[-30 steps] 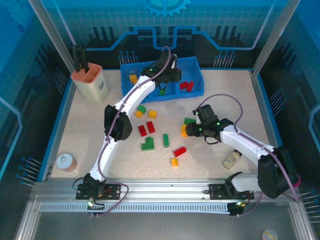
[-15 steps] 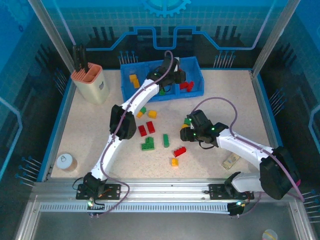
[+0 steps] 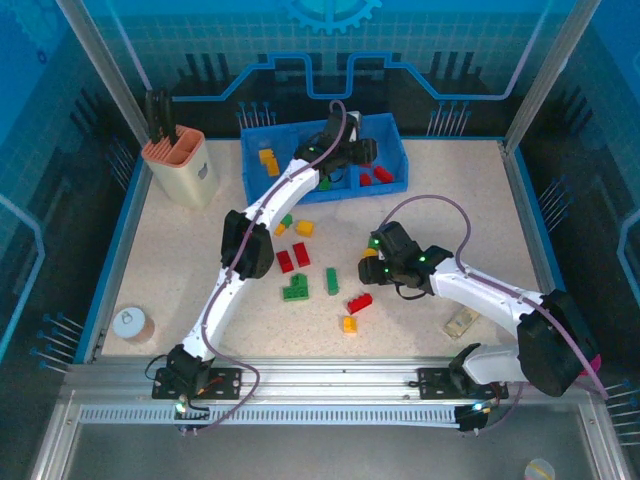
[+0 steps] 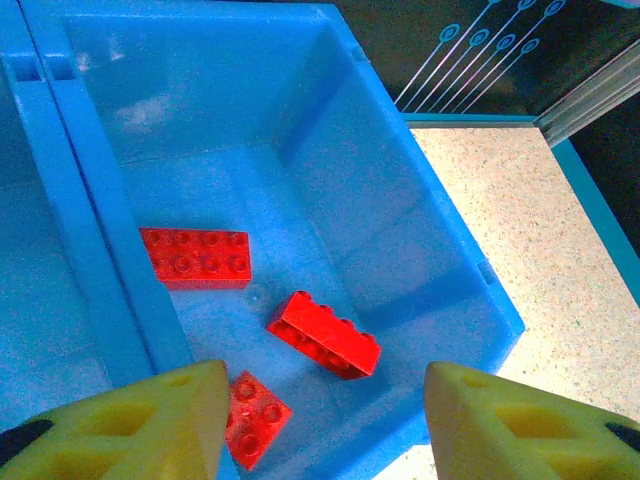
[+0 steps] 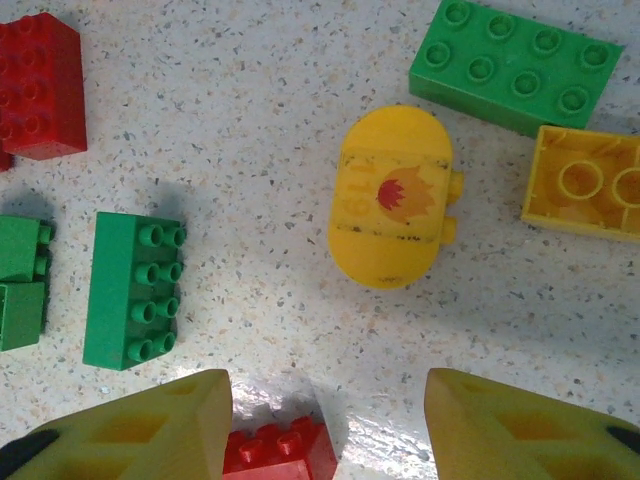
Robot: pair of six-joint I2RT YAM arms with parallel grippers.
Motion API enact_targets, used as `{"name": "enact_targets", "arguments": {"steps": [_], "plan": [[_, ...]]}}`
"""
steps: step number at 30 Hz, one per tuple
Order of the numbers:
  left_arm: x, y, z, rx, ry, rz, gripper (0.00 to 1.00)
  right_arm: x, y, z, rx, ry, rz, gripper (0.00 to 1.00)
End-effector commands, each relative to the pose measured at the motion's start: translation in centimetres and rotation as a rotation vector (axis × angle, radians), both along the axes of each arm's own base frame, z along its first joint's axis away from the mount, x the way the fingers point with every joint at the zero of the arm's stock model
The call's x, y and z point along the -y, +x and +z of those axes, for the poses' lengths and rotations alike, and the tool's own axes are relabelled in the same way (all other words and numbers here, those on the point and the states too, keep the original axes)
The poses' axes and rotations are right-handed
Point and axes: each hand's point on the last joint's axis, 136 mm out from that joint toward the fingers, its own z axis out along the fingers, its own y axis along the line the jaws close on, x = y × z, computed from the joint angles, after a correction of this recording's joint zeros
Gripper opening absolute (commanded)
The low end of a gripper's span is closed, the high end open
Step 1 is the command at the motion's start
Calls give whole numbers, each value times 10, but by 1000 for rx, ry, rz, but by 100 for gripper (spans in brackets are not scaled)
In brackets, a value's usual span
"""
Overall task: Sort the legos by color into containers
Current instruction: Place the lego in the container, then pick up the lego from the center of the table.
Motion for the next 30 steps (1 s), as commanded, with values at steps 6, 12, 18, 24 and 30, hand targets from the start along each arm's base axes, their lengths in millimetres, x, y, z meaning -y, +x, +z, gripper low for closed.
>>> {"name": "enact_targets", "arguments": {"steps": [6, 12, 18, 24, 30], "plan": [[-9, -10, 59, 84, 9, -45, 56, 10, 8, 1, 14, -68, -1, 55], [-39, -26, 94, 128, 80, -43, 61, -1, 26, -10, 5, -63, 19, 56], [-65, -56, 122, 165, 189, -52, 66, -10, 55, -20, -25, -60, 0, 60], [-95, -91, 129, 153, 229, -29, 70, -19, 64, -39, -97, -105, 35, 61], [-128, -112, 122, 119, 226, 21, 72, -10, 59, -55, -156, -189, 39, 61]]}}
